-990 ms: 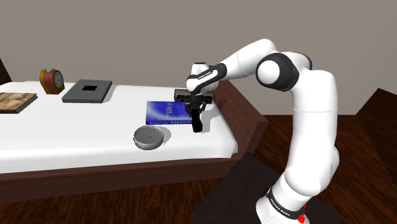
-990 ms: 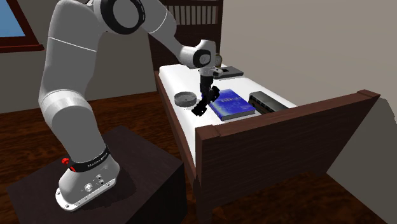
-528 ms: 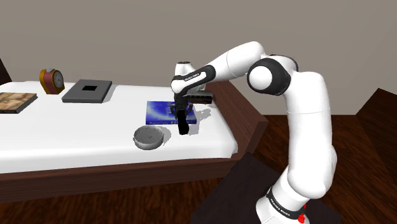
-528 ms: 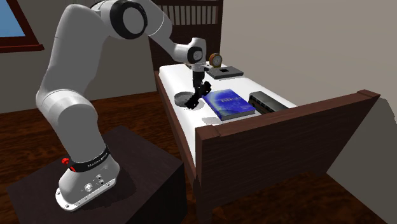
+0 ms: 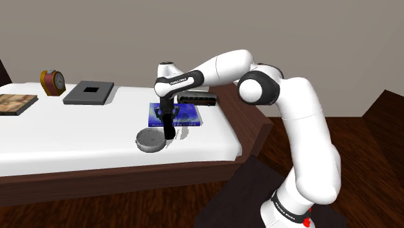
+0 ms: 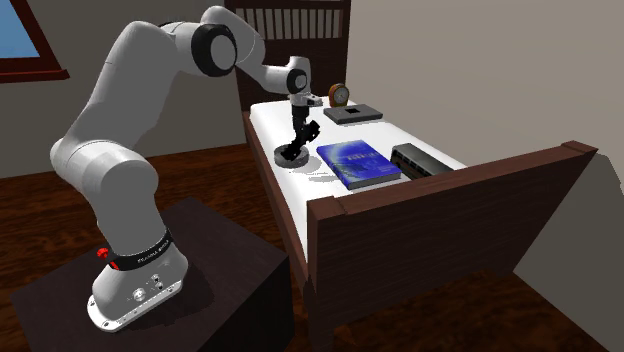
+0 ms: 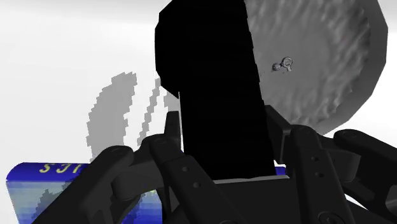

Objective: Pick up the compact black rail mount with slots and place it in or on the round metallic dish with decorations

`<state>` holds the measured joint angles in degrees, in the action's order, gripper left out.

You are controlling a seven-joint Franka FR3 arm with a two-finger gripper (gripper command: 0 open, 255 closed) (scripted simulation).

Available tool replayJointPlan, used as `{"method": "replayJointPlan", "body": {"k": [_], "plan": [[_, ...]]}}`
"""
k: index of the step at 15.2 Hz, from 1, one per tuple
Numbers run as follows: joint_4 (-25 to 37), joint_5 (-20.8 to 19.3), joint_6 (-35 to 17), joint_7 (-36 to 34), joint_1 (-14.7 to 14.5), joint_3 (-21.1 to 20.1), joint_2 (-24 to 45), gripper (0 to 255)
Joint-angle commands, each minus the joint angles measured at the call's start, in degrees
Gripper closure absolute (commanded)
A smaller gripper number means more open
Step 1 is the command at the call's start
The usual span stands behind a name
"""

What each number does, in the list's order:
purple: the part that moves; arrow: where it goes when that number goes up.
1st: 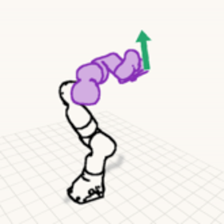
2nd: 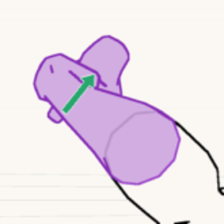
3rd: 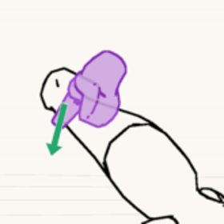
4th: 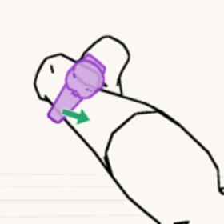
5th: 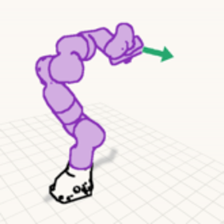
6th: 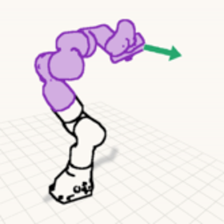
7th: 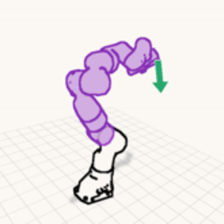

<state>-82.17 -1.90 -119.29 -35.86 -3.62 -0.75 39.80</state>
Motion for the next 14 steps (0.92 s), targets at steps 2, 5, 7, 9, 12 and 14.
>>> {"method": "replayJointPlan", "body": {"k": [2, 5, 7, 9, 12, 14], "plan": [[8.1, -0.2, 3.6, -2.8, -2.4, -0.5, 4.5, 255], [18.0, -0.4, 7.9, -5.2, -4.8, -0.8, 10.1, 255], [22.9, -0.4, 10.1, -6.1, -5.8, -0.9, 12.9, 255], [22.4, -0.5, 9.0, -6.2, -5.8, -0.9, 13.5, 255], [21.9, -0.5, 7.4, -6.2, -5.8, -0.9, 14.5, 255], [21.6, -0.5, 6.4, -6.2, -5.8, -0.9, 15.3, 255]]}}
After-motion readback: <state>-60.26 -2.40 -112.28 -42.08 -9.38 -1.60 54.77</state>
